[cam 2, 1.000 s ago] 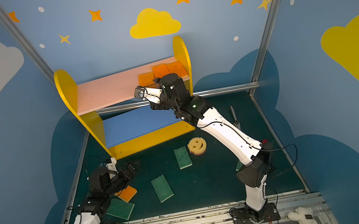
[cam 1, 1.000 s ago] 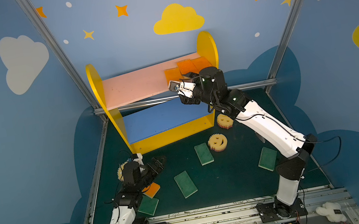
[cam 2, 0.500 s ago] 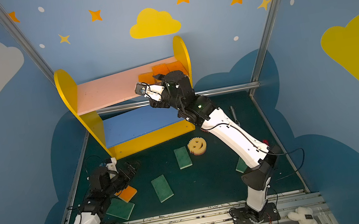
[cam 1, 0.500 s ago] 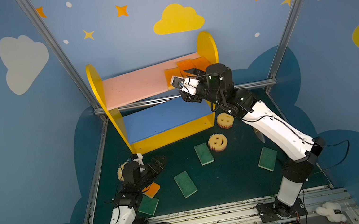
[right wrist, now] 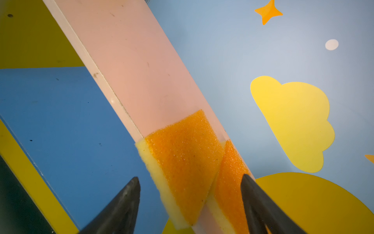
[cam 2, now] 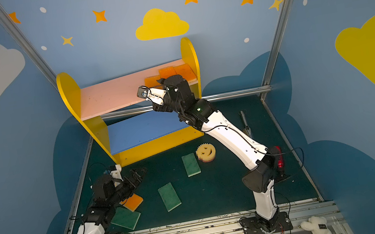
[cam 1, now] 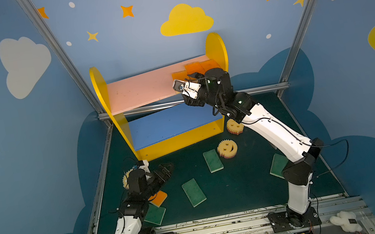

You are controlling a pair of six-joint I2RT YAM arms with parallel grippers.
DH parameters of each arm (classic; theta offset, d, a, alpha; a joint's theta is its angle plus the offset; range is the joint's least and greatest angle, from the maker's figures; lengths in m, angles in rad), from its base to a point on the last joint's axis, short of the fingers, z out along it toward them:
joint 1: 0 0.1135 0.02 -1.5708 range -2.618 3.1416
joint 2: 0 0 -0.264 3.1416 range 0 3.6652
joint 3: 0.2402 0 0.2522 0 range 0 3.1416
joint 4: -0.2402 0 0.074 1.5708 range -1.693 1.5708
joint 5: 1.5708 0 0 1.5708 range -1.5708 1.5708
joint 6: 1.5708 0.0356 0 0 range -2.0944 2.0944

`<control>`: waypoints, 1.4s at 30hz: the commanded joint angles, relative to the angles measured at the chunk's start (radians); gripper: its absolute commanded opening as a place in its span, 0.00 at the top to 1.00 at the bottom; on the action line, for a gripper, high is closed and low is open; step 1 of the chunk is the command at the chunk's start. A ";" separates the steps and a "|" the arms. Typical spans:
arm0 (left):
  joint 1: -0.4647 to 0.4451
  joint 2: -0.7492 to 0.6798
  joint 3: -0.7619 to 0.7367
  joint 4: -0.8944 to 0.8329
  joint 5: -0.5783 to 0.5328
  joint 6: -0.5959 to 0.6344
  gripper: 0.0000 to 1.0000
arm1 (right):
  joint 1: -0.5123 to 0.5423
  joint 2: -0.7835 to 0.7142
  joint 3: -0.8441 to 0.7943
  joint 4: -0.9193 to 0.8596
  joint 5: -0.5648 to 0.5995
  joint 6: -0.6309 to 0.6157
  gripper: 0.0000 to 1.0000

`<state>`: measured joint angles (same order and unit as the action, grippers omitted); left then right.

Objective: Place and organize the cleaning sponges onto the shelf

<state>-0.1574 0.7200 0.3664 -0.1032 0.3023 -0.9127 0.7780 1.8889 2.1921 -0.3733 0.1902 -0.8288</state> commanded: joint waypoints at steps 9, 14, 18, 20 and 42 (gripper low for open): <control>0.000 0.001 0.007 0.006 0.002 0.018 0.01 | -0.031 0.042 0.076 0.053 0.049 0.038 0.23; 0.002 -0.014 0.014 -0.030 -0.010 0.027 0.01 | -0.040 0.042 0.083 0.055 0.043 0.046 0.23; 0.002 -0.038 0.038 -0.105 -0.045 0.044 0.01 | -0.040 0.005 0.067 0.049 0.021 0.078 0.23; 0.004 -0.057 0.054 -0.160 -0.062 0.054 0.01 | -0.039 -0.027 0.064 0.042 -0.005 0.115 0.23; 0.009 0.006 0.119 -0.645 -0.383 -0.018 0.01 | -0.057 -0.622 -0.706 0.140 -0.166 0.879 0.23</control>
<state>-0.1486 0.7338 0.5106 -0.7067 -0.0452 -0.9100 0.7315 1.2816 1.6165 -0.2523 0.0425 -0.1070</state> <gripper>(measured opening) 0.992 0.773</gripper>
